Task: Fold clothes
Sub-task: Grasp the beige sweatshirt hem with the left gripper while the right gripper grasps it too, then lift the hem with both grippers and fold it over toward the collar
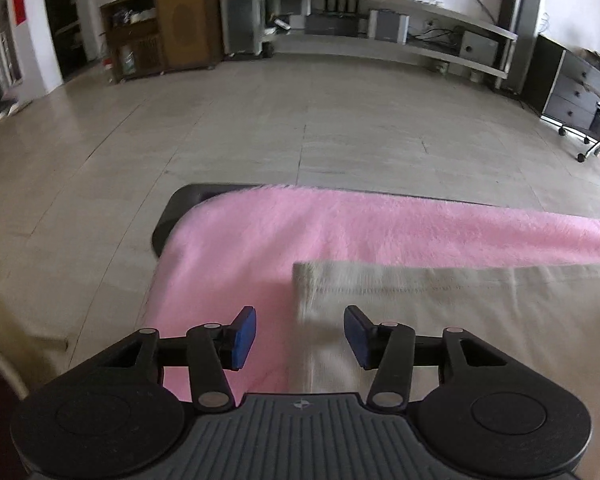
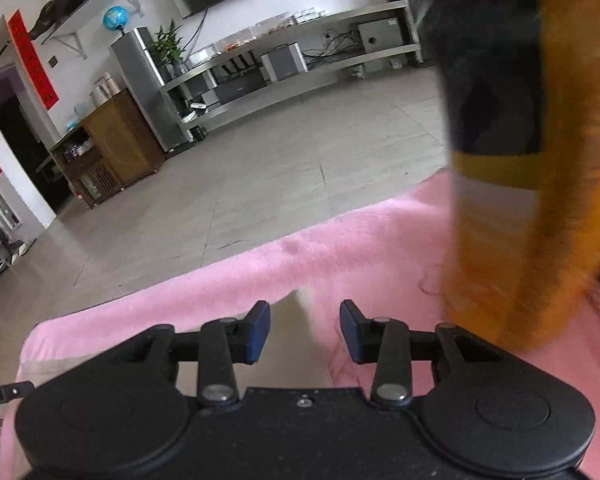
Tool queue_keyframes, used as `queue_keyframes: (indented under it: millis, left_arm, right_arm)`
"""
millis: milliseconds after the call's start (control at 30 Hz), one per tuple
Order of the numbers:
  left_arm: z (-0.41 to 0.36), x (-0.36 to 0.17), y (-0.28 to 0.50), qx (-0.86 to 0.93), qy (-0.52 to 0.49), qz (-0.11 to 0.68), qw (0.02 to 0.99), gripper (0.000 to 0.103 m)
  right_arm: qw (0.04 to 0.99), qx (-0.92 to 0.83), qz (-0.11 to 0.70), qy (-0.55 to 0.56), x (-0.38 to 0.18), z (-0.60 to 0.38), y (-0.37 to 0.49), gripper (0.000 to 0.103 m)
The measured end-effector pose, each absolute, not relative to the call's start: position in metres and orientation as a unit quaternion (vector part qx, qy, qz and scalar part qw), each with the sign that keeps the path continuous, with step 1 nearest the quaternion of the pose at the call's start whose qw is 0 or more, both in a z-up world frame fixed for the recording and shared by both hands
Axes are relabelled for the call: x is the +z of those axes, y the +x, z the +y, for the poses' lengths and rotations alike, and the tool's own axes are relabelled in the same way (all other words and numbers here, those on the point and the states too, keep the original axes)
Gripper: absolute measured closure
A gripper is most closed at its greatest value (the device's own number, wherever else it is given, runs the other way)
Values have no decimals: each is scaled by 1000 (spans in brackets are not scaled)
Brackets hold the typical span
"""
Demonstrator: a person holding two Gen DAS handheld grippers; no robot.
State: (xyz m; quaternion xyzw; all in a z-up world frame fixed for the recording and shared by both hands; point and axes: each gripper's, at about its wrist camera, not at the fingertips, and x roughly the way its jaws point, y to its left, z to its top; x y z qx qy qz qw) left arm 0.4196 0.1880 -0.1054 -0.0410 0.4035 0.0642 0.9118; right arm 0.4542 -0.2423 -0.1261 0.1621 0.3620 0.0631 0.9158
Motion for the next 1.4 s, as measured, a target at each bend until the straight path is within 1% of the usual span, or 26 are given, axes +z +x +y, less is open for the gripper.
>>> queue_keyframes:
  millis: [100,133,167,200,233,267,400,600,700,800,900,1000,1100,1133,1167,1200,1267,1300,1333,1367,1400]
  left_arm:
    - [187,-113,431,49,-34,395,917,65]
    - [185,-111,430,49,-32,389,920,74]
    - [182,-107,427,50,-29,382,922,82]
    - [180,-103,424,52,-26,375,925,93]
    - [177,-99,422,53,-23,368,928,96]
    - [174,-95,419,54,-20,361,931,97]
    - [164,-75,405,61,-9,331,942,97]
    - [139,-8,345,77,29,286,955,97]
    - [125,21,304,82,34,267,959,97]
    - [107,43,253,76,42,248,965,96]
    - [104,50,196,64,57,237,968,96]
    - [107,37,139,53,62,246,966,96]
    - [105,6,94,57,77,277,956,95]
    - [103,-6,82,62,84,297,949,94]
    - [102,-19,72,68,92,322,940,93]
    - [100,-31,62,74,100,347,930,88]
    - [103,-49,43,86,97,387,913,85]
    - [107,-52,33,92,86,397,909,84]
    - [115,-50,24,98,62,397,910,83]
    - [123,-45,18,100,28,390,915,80]
    - [133,-40,14,100,-13,382,919,71]
  right_arm:
    - [910,61,383,146,-137,-237,473,73]
    - [913,64,377,144,-138,-236,474,76]
    - [915,66,371,142,-139,-235,474,88]
    - [917,70,367,139,-137,-233,472,94]
    - [919,75,363,136,-135,-232,469,94]
    - [920,79,359,133,-134,-231,466,95]
    - [929,89,335,129,-108,-231,443,95]
    - [938,102,296,148,-34,-247,377,96]
    - [941,99,284,158,2,-259,337,96]
    - [943,99,276,157,27,-270,284,96]
    - [945,100,268,156,51,-282,232,96]
    - [944,104,268,160,49,-288,178,97]
    - [941,104,276,167,25,-299,128,97]
    - [939,101,281,168,13,-302,112,101]
    - [938,93,290,164,1,-305,98,102]
    - [937,89,298,159,-9,-306,90,102]
    - [931,82,322,153,-30,-311,71,101]
    - [928,74,332,154,-38,-315,65,101]
    - [925,67,341,155,-47,-318,59,98]
    - [919,68,344,181,-49,-325,60,97]
    - [912,70,347,208,-50,-332,60,97]
